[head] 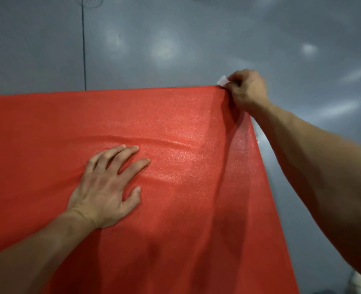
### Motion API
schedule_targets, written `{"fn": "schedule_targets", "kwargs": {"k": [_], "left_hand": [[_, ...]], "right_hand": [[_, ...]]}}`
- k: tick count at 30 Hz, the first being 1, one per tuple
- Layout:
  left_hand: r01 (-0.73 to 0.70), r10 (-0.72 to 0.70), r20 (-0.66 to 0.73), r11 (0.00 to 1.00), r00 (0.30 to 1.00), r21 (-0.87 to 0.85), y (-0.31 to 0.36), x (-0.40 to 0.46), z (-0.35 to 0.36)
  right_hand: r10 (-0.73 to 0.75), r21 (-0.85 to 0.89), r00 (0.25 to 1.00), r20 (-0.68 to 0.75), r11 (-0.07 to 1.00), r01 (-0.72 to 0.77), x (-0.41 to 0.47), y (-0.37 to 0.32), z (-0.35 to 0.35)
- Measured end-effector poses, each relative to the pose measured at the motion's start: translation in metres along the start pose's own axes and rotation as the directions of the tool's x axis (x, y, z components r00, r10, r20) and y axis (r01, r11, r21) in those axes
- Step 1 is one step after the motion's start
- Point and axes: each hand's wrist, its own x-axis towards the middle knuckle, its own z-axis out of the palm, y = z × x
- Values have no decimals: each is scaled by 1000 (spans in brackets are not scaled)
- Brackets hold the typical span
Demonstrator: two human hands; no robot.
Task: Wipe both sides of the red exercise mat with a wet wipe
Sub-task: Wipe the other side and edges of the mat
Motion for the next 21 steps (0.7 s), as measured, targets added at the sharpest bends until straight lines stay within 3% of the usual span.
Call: {"fn": "schedule_targets", "kwargs": {"k": [3, 6, 9, 16, 21], "left_hand": [[-7, 7, -23, 1000, 1000, -6, -1, 1, 0], [-11, 10, -23, 1000, 1000, -8, -1, 0, -1], [-10, 10, -18, 1000, 1000, -1, -2, 0, -2], [-8, 8, -29, 1000, 1000, -2, -2, 1, -1], [-3, 3, -24, 1000, 1000, 5, -4, 1, 0]], "right_hand": [[-87, -22, 993, 78, 996, 89, -24, 5, -3], [-218, -14, 945, 245, 974, 228, -86, 25, -20], [-248, 38, 899, 361, 967, 252, -108, 28, -38], [-117, 9, 983, 144, 993, 117, -4, -21, -1], [-300, -48, 925, 233, 947, 319, -65, -4, -4]]}}
